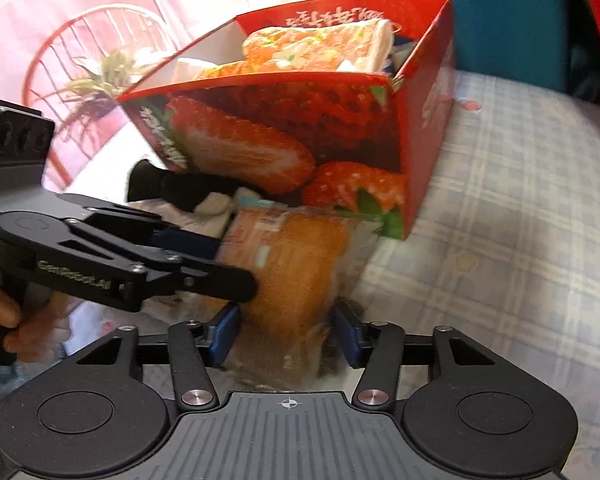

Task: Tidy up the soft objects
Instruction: 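Close both grippers on the wrapped pastry, then lift the wrapped pastry with both grippers over the red box, then lower the pastry into the red box and open both grippers, then withdraw both grippers from the box toward the items on the bed, then lower both grippers to the clear bag holding a green cable, then close both grippers on the clear cable bag and lift it over the box, then lower the cable bag into the red box and open both grippers, then withdraw both grippers and lower them to the grey knit cloth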

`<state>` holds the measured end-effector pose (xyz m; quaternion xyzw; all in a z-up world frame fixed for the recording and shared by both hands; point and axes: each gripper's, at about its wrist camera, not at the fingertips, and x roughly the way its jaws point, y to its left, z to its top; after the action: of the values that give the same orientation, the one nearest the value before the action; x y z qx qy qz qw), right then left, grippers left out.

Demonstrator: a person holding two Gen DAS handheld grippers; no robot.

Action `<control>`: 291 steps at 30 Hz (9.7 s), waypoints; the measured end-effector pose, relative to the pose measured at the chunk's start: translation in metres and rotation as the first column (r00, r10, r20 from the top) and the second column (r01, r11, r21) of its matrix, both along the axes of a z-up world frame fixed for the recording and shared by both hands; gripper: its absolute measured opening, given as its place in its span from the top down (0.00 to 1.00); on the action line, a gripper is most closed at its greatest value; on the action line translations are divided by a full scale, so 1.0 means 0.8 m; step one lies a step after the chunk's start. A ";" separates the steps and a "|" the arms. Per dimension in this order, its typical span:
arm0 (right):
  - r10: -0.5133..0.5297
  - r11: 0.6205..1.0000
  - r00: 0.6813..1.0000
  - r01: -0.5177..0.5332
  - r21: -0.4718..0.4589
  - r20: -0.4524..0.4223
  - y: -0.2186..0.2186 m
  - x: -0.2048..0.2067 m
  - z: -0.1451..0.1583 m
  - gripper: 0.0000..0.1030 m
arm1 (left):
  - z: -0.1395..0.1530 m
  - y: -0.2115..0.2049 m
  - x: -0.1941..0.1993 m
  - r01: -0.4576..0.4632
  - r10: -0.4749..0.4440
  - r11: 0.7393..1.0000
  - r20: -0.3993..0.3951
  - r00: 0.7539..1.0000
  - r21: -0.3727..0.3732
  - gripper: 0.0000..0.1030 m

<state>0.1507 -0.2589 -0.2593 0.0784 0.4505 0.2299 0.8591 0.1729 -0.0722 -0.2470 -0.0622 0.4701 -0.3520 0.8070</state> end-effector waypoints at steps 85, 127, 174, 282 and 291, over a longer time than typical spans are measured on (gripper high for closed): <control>-0.118 0.963 0.979 0.154 -0.222 0.164 0.150 0.249 0.120 0.72 | 0.172 0.111 0.170 -0.323 0.244 0.934 0.385 0.890 0.154 0.49; -0.268 0.941 0.903 0.321 -0.111 0.336 0.122 -0.037 0.026 0.01 | 0.095 0.130 -0.088 -0.432 0.308 0.866 0.409 0.859 0.254 0.00; -0.157 0.985 0.944 0.170 -0.022 0.290 0.147 -0.071 -0.052 0.60 | 0.009 0.152 -0.085 -0.361 0.345 0.931 0.192 0.919 0.050 0.50; -0.203 0.957 0.926 0.256 -0.134 0.319 0.071 0.072 0.116 0.45 | 0.171 0.081 0.052 -0.243 0.137 0.952 0.452 0.881 0.185 0.33; -0.232 0.952 0.899 0.288 -0.103 0.371 0.084 0.015 0.106 0.10 | 0.172 0.100 -0.024 -0.287 0.142 0.940 0.553 0.821 0.185 0.00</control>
<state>0.1624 -0.1918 -0.1748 0.0281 0.2904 0.0872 0.9525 0.1540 0.0081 -0.1093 0.0912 0.2598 -0.1966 0.9410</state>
